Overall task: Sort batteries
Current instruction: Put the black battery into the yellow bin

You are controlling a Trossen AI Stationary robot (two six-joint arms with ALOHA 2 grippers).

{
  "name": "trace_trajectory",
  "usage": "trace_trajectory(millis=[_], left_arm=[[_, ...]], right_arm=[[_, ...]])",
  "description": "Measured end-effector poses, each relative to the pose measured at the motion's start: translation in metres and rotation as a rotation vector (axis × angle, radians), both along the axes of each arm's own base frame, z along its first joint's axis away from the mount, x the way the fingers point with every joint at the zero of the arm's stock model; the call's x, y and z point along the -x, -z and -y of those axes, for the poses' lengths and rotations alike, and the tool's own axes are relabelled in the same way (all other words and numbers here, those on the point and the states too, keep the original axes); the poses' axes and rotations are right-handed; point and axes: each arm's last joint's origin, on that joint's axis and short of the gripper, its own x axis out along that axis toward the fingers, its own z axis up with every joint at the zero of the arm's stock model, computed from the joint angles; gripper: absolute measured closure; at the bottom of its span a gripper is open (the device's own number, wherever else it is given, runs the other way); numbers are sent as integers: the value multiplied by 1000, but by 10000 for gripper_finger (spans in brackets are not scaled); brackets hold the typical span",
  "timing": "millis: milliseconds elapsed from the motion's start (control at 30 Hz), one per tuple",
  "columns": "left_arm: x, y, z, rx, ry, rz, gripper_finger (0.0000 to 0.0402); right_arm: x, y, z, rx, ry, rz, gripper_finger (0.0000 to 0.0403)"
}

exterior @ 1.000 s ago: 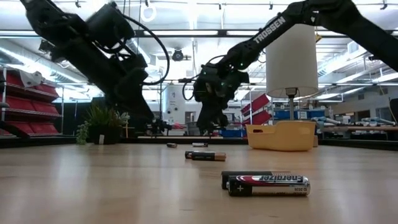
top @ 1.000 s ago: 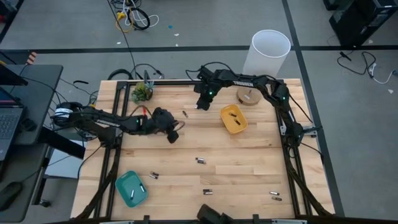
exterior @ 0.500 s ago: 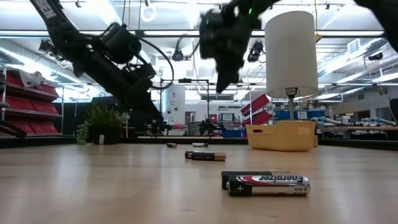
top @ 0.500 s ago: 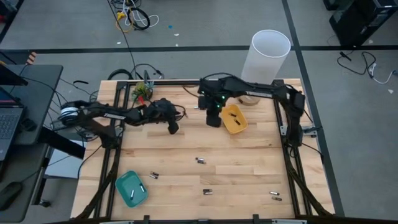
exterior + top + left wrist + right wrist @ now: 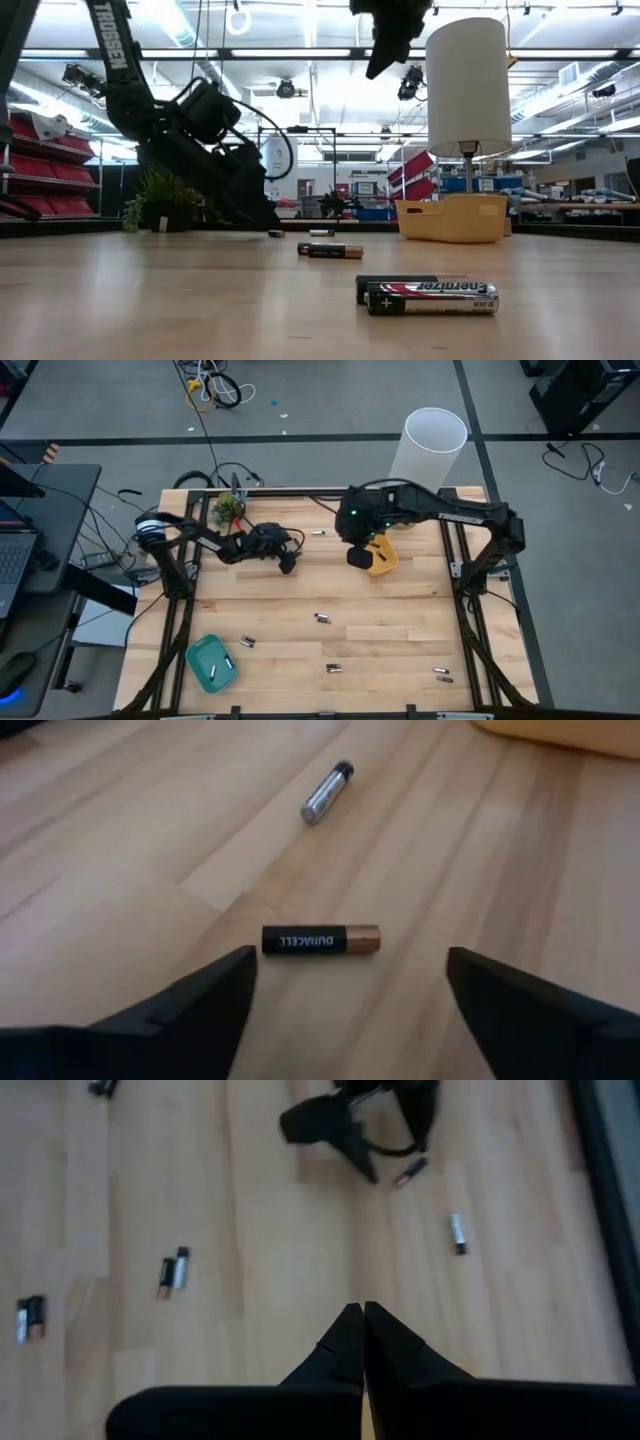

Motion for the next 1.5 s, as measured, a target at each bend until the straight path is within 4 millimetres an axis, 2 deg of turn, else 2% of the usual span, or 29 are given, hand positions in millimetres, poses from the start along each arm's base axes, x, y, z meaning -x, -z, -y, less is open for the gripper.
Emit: trace_trajectory(millis=[100,200,400,967,1267,1367,1500], left_arm=[[-6,5,-2,-3,-8,-1,19],[-14,9,-6,-23,-35,-7,5],[-25,14,-10,-48,-65,-28,9],[-19,20,-1,-19,-104,-178,9],[-19,21,4,-29,-145,-188,9],[-17,15,5,-7,-148,-191,10],[-7,-5,8,-8,-150,-218,10]], right_arm=[[4,-5,0,18,25,11,403],[4,-5,1,21,33,12,403],[3,-3,1,20,33,0,403],[7,-1,2,70,69,-49,403],[15,0,9,285,234,-146,403],[17,-1,12,306,235,-157,403],[21,-4,17,312,232,-156,403]])
